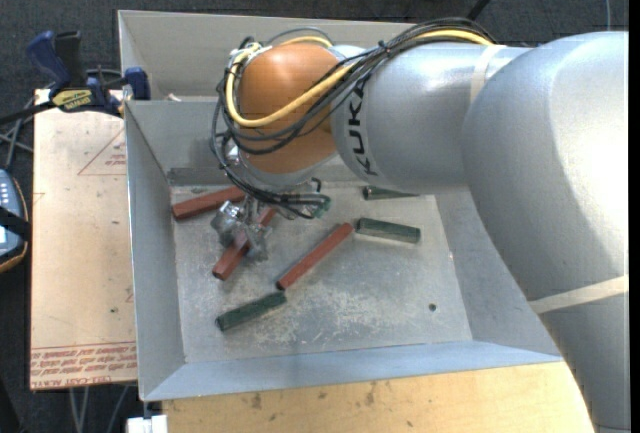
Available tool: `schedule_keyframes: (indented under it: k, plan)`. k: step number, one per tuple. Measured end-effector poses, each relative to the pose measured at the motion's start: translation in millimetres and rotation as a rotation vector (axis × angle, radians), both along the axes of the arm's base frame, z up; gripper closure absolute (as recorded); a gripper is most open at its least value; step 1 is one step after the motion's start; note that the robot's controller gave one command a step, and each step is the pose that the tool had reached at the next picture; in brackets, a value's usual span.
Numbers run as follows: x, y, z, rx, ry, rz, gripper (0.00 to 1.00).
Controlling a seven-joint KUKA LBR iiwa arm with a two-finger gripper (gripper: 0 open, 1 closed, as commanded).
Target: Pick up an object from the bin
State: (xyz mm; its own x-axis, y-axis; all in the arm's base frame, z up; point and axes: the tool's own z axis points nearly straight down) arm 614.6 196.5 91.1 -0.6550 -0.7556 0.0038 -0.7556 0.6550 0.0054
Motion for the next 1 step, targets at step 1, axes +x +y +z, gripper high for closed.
schedule_keyframes:
  k: [1]
  plan:
    - [1.7,0.6,18.4,0.002,-0.006,0.0,1.0]
